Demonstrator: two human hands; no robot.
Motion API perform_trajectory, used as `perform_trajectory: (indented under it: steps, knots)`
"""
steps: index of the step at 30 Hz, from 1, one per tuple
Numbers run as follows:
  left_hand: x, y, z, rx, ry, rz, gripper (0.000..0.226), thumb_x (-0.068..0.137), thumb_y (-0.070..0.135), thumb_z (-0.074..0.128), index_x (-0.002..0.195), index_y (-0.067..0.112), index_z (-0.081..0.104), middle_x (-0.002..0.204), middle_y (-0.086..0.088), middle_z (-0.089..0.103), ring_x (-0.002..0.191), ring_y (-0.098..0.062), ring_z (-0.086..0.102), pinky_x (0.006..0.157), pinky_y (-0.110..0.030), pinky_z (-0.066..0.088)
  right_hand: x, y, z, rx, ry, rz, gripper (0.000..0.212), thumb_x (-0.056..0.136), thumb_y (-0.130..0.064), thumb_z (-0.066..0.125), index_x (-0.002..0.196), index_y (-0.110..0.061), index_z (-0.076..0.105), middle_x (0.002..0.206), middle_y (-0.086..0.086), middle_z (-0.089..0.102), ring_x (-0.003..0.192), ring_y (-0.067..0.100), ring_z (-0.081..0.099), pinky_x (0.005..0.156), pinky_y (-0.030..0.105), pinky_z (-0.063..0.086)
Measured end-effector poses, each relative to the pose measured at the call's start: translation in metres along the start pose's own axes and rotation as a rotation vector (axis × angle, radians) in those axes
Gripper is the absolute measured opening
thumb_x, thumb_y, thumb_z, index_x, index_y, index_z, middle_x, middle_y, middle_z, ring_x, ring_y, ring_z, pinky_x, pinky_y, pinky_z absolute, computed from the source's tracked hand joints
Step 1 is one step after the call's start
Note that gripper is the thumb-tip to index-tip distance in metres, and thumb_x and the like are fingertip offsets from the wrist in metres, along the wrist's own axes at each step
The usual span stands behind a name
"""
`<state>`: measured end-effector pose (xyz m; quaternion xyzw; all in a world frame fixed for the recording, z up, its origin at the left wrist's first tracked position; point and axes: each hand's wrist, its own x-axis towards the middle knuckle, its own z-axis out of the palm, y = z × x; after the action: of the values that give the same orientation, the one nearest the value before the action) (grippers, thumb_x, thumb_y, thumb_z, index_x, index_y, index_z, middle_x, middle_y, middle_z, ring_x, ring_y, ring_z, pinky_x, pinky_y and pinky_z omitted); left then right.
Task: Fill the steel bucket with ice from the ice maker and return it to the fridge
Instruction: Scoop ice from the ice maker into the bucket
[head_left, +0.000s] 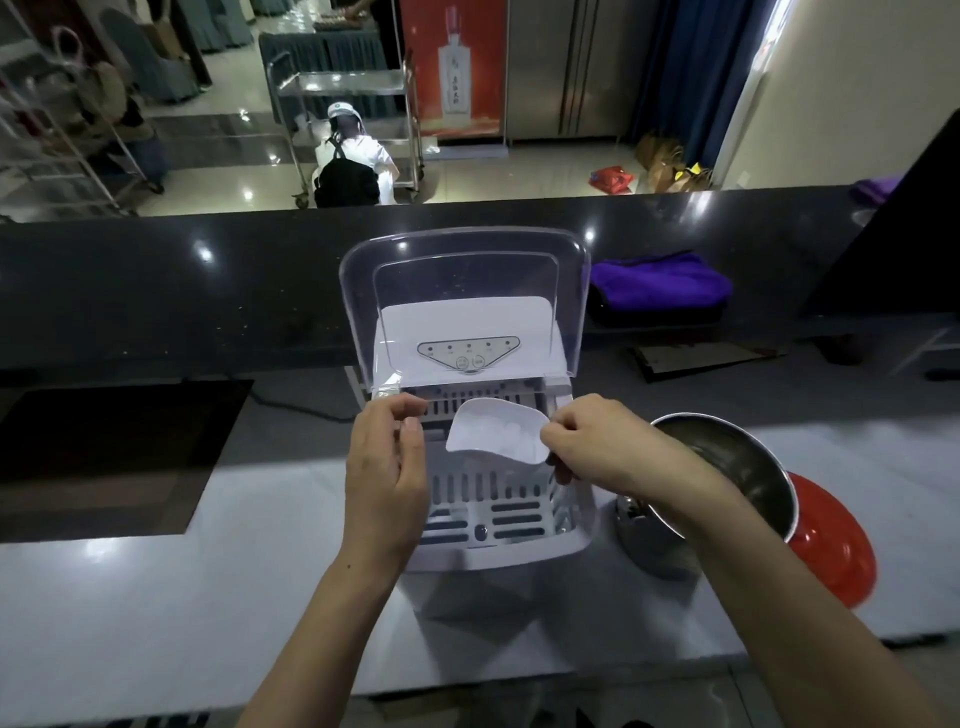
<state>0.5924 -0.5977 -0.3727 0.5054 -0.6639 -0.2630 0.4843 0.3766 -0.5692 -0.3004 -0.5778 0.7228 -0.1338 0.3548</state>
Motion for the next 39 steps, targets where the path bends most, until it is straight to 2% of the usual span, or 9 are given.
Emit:
perform_trajectory:
  steps: [4,9,14,18,22,25,30,35,39]
  knots:
    - [-0.001,0.016,0.023,0.066,-0.106,0.05,0.017,0.105,0.022,0.044,0.114,0.018,0.058,0.111,0.001,0.06,0.103,-0.011,0.057,0.084,-0.007,0.042,-0.014,0.025,-0.017,0.048,0.096,0.081,0.037,0.093,-0.025,0.048,0.076,-0.002,0.072,0.065,-0.005,0.075,0.068,0.025,0.066,0.075,0.045,0.06]
    - [-0.006,0.031,0.055,0.069,-0.236,0.1,0.013,0.105,0.016,0.05,0.115,0.022,0.056,0.11,0.005,0.057,0.104,-0.009,0.056,0.088,-0.025,0.051,-0.03,0.065,-0.034,0.126,0.23,0.184,0.034,0.093,-0.022,0.049,0.069,-0.005,0.065,0.06,-0.006,0.072,0.058,0.013,0.062,0.058,0.029,0.049]
    - [-0.016,0.048,0.088,0.073,-0.355,0.209,0.016,0.104,0.013,0.051,0.118,0.017,0.059,0.111,0.008,0.055,0.104,-0.01,0.055,0.092,-0.026,0.048,-0.042,0.116,-0.045,0.164,0.341,0.323,0.033,0.093,-0.024,0.05,0.076,-0.007,0.073,0.066,-0.002,0.075,0.058,0.009,0.063,0.058,0.029,0.045]
    - [-0.019,0.054,0.105,0.098,-0.426,0.246,0.017,0.104,0.014,0.05,0.119,0.016,0.059,0.11,0.009,0.053,0.104,-0.01,0.052,0.092,-0.026,0.047,-0.045,0.162,-0.042,0.141,0.417,0.417,0.033,0.093,-0.023,0.05,0.078,-0.002,0.071,0.075,0.009,0.076,0.074,0.029,0.068,0.066,0.036,0.052]
    - [-0.017,0.051,0.11,0.132,-0.428,0.271,0.018,0.104,0.014,0.05,0.12,0.014,0.06,0.109,0.008,0.054,0.102,-0.009,0.05,0.09,-0.027,0.046,-0.036,0.197,-0.026,0.006,0.464,0.459,0.031,0.095,-0.019,0.05,0.069,-0.005,0.058,0.074,0.017,0.067,0.071,0.033,0.06,0.063,0.037,0.046]
    - [-0.016,0.049,0.11,0.136,-0.42,0.262,0.018,0.104,0.014,0.049,0.119,0.015,0.06,0.108,0.009,0.052,0.102,-0.007,0.049,0.09,-0.024,0.044,-0.026,0.213,-0.014,-0.123,0.47,0.486,0.029,0.101,-0.022,0.048,0.084,-0.006,0.066,0.088,0.02,0.072,0.084,0.038,0.066,0.068,0.036,0.048]
    - [-0.016,0.046,0.11,0.133,-0.425,0.245,0.018,0.104,0.016,0.048,0.119,0.017,0.059,0.11,0.01,0.053,0.104,-0.008,0.05,0.09,-0.017,0.04,-0.021,0.221,-0.004,-0.189,0.515,0.492,0.032,0.105,-0.03,0.047,0.098,-0.007,0.069,0.091,0.017,0.071,0.083,0.036,0.066,0.07,0.039,0.053]
    - [-0.016,0.047,0.107,0.138,-0.423,0.247,0.02,0.104,0.018,0.046,0.119,0.016,0.059,0.111,0.008,0.054,0.105,-0.007,0.049,0.089,-0.011,0.037,-0.026,0.209,-0.008,-0.117,0.577,0.456,0.032,0.103,-0.031,0.047,0.089,-0.01,0.066,0.085,0.016,0.068,0.082,0.039,0.065,0.075,0.045,0.057]
    - [-0.017,0.047,0.099,0.132,-0.395,0.243,0.018,0.105,0.016,0.048,0.119,0.014,0.059,0.113,0.006,0.056,0.106,-0.009,0.05,0.093,-0.018,0.04,-0.036,0.187,-0.015,0.115,0.661,0.369,0.028,0.1,-0.025,0.049,0.077,-0.013,0.059,0.075,0.007,0.062,0.069,0.024,0.057,0.058,0.035,0.045]
